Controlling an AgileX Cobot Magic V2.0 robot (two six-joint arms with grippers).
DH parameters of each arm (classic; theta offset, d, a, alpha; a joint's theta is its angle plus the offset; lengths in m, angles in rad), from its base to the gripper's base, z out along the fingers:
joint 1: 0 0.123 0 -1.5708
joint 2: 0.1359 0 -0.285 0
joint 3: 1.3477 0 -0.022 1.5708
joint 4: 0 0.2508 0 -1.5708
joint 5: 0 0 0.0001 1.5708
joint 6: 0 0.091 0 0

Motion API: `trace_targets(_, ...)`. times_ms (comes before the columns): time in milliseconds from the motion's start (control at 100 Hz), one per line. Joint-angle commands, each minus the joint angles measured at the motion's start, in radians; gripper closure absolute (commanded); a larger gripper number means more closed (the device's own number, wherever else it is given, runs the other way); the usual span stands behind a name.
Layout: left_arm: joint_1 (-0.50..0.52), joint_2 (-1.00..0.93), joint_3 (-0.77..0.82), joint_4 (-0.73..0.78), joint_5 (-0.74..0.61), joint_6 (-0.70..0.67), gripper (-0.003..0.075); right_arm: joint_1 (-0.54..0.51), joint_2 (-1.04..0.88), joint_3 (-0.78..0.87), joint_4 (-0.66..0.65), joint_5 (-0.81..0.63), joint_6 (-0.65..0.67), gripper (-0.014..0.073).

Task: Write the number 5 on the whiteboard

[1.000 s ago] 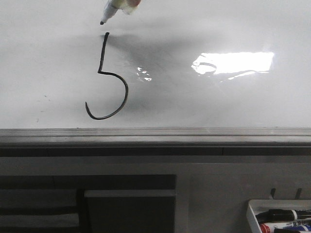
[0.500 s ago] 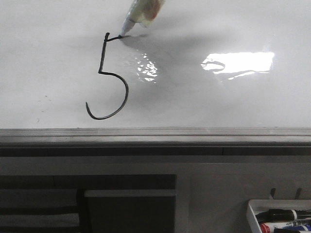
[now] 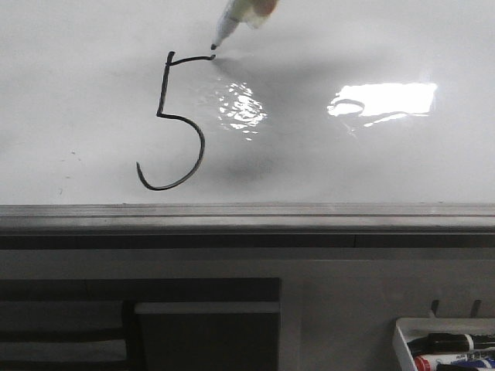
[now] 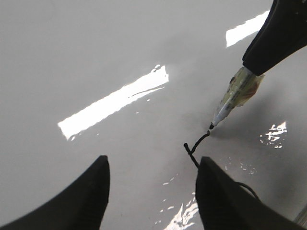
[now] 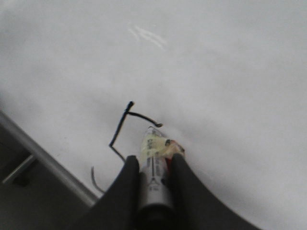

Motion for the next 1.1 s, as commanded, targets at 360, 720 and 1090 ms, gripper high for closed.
trace_targets(360,-0.167,0.279,-0.055,0.107,-0.261,-0.009,0.0354,0.218,-0.055,-0.029,-0.015,0.089,-0.034,0.0655)
trace_targets(720,-0.171,0.351,-0.074,0.13,-0.263,-0.009,0.0355,0.242,-0.053,-0.029,0.014,0.101,-0.034,0.0655)
trace_targets(1090,-0.207,0.376,-0.074,0.146,-0.265,-0.009,0.0741,0.242,-0.046,-0.029,0.035,0.124,-0.034,0.0655)
